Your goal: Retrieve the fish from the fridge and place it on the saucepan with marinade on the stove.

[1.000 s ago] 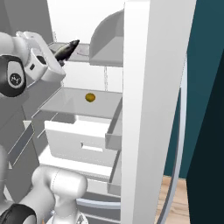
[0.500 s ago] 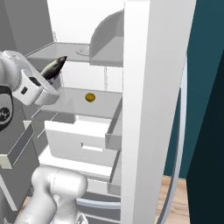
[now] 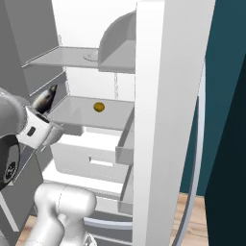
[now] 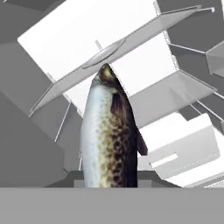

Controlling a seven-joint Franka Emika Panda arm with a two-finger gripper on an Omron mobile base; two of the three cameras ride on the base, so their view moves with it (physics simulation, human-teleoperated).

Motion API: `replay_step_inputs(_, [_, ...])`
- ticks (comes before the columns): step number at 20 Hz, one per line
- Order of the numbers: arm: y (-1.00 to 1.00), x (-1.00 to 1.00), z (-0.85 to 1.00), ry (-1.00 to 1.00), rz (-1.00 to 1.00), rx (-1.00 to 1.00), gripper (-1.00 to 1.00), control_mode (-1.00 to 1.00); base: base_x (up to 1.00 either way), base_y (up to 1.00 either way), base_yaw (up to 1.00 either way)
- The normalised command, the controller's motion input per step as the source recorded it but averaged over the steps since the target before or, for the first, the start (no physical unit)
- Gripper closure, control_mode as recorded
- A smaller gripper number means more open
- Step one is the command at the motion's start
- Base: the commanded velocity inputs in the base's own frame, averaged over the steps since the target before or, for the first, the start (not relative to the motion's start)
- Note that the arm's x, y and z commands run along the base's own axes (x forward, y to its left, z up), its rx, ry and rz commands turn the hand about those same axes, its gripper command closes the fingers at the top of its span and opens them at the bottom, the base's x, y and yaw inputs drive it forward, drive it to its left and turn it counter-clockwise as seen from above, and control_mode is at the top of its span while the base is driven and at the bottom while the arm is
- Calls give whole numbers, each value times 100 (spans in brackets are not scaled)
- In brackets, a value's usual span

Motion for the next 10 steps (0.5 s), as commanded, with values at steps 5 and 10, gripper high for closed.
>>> replay_step_inputs(5, [2,-36,-24,6,28,0,100,-100,0,0,0])
replay_step_inputs(10, [0,0,-15,-1,4,0,100,-100,0,0,0])
